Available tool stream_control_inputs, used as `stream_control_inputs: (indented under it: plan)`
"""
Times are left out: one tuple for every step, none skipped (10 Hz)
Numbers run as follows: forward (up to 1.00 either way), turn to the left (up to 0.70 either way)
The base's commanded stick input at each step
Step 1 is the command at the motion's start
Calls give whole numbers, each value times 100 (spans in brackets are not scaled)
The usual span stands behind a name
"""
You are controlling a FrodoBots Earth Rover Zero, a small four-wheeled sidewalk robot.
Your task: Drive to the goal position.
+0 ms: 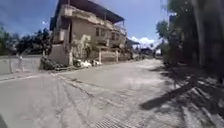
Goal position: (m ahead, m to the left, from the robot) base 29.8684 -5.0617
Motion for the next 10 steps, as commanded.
stream_control_inputs:
  plan:
    - [85,-34]
    - [85,-34]
    - [85,-34]
    - [85,-34]
    - [85,-34]
    - [85,-34]
    - [85,-34]
    - [85,-34]
    - [85,-34]
    - [85,-34]
